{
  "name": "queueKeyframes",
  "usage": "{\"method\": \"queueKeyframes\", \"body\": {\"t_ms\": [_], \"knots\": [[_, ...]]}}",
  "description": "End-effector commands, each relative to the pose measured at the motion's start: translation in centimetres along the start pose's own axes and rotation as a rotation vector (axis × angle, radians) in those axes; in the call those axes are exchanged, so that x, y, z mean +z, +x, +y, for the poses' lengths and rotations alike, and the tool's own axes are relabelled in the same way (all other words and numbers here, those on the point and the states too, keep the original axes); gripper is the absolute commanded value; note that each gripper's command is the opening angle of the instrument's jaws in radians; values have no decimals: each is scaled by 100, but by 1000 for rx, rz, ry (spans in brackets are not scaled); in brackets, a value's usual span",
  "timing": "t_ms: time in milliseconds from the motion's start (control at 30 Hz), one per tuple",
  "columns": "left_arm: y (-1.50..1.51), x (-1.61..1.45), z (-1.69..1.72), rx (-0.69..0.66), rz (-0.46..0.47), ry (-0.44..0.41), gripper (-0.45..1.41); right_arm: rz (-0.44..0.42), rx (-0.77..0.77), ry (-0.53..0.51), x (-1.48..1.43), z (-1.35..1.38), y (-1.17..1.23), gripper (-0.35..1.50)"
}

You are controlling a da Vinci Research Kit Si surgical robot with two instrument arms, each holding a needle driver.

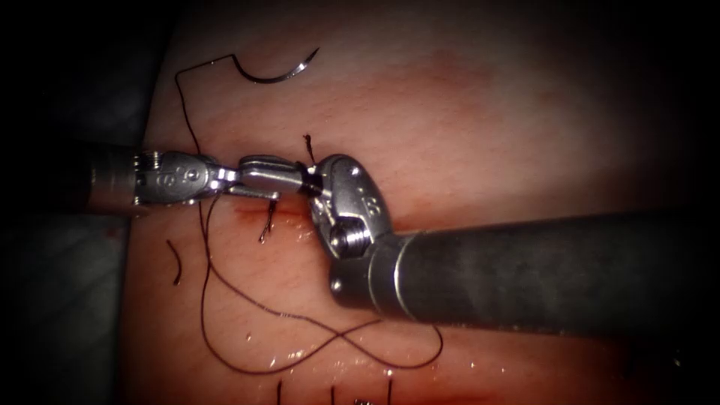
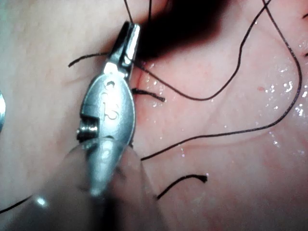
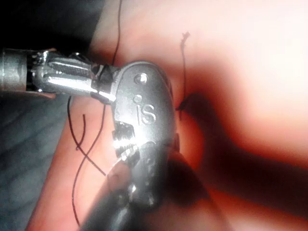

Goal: Wound Closure
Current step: Wrap the suture a single time around the right tool, counter-clockwise, then grab the suture tail with the right hand.

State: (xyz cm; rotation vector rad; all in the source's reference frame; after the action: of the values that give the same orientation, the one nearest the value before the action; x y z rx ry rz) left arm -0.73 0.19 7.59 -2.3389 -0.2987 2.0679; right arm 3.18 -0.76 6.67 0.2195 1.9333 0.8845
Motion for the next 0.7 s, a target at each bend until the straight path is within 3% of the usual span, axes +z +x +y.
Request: {"method": "queueKeyframes", "body": {"t_ms": [33,167,367,400,467,567,633,700], "knots": [[-8,7,1,1,2,-3,-45,-30,-18,-40,-4,10,-9,104],[-6,14,7,-2,14,-11,-45,-174,-117,-171,-18,23,-20,109],[-2,23,19,0,16,-15,-45,-316,-12,-286,-37,33,-38,101],[-2,25,22,-4,17,-16,-45,-331,18,-306,-39,35,-41,96],[-1,27,25,-2,19,-18,-45,-325,192,-374,-45,37,-46,57],[-2,30,28,1,17,-17,-45,-330,258,-448,-54,38,-52,34],[-2,32,27,1,18,-13,-45,-360,289,-488,-58,37,-54,34],[-3,33,26,1,20,-13,-45,-385,316,-535,-61,38,-55,54]]}}
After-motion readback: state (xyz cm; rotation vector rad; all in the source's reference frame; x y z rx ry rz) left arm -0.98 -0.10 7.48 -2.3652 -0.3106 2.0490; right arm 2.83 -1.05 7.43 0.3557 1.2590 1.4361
